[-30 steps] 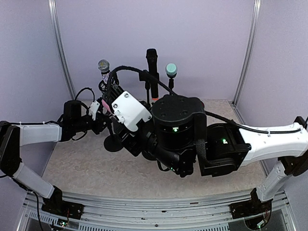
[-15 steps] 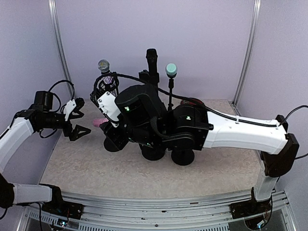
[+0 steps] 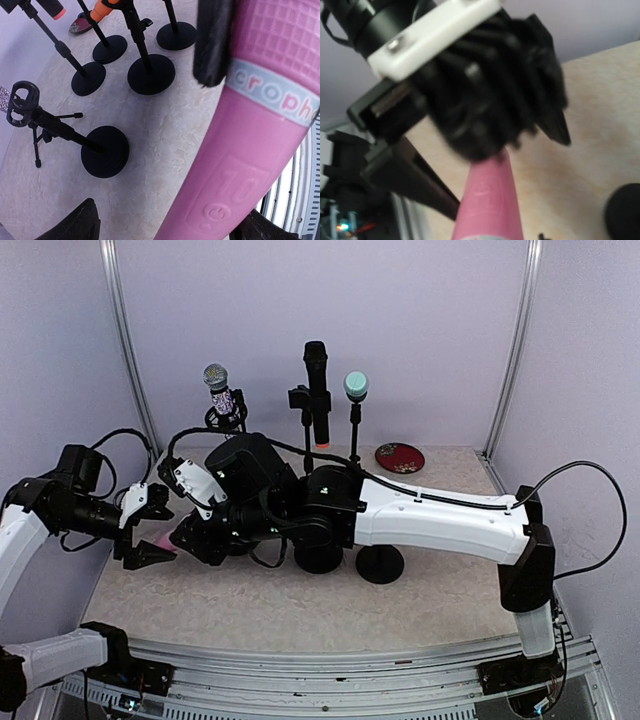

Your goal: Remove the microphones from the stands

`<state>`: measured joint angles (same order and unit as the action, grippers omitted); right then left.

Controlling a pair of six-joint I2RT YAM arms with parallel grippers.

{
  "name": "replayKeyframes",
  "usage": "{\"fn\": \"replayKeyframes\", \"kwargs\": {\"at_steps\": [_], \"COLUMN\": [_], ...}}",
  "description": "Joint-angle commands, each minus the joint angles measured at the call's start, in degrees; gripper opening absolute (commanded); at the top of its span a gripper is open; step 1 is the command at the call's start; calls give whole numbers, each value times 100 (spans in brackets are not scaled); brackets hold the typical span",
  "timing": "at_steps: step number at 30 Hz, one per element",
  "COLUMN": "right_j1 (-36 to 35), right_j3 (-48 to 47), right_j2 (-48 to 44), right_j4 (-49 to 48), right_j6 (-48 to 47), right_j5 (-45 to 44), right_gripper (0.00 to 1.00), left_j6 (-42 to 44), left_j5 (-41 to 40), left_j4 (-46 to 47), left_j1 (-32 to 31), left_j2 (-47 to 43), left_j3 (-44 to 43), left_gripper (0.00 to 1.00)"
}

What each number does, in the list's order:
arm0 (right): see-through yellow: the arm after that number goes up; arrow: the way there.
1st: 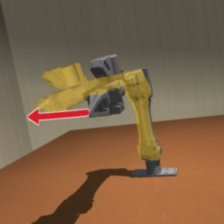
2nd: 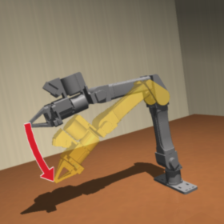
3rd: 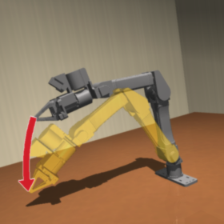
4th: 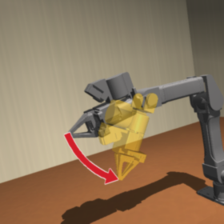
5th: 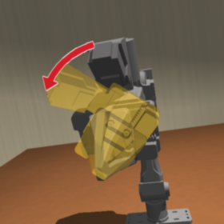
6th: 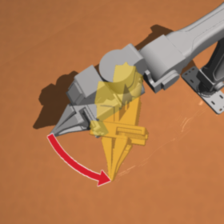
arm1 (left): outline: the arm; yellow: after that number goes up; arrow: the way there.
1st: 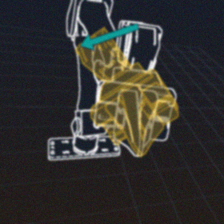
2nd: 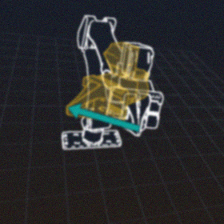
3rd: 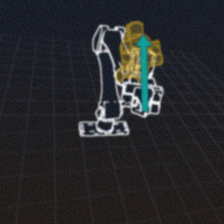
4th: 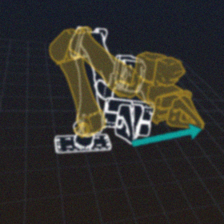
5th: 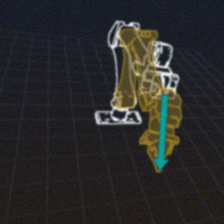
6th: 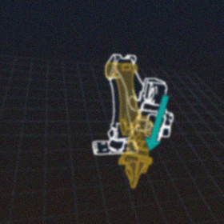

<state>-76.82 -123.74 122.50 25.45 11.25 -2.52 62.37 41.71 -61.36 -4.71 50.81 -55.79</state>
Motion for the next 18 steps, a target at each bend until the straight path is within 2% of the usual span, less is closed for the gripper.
{"fn": "replayKeyframes", "kwargs": {"at_steps": [1, 3, 8, 10, 14, 15, 18], "right_j1": [113, 123, 153, 173, 208, 217, 257], "right_j3": [-187, -174, 50, 225, 518, 602, 991], "right_j2": [80, 104, 50, -39, -268, -390, -737], "right_j4": [-630, -659, -734, -838, -1012, -1053, -1302], "right_j6": [338, 345, 381, 402, 365, 354, 359], "right_j5": [627, 633, 576, 552, 288, 136, -442], "right_gripper": [0, 0, 2, 21, 71, 81, 92], "left_j6": [144, 46, -178, -169, -199, -165, -21], "left_j5": [190, 151, 5, -82, -439, -572, -1083], "left_j4": [-96, 16, 200, 170, 403, 490, 925], "left_j1": [-179, -270, -329, -318, -226, -157, 132], "left_j2": [-194, -228, -169, -115, -110, -127, -120], "left_j3": [-34, -7, -77, -98, 154, 273, 766], "left_gripper": [83, 79, 46, 38, 35, 35, 30]}}
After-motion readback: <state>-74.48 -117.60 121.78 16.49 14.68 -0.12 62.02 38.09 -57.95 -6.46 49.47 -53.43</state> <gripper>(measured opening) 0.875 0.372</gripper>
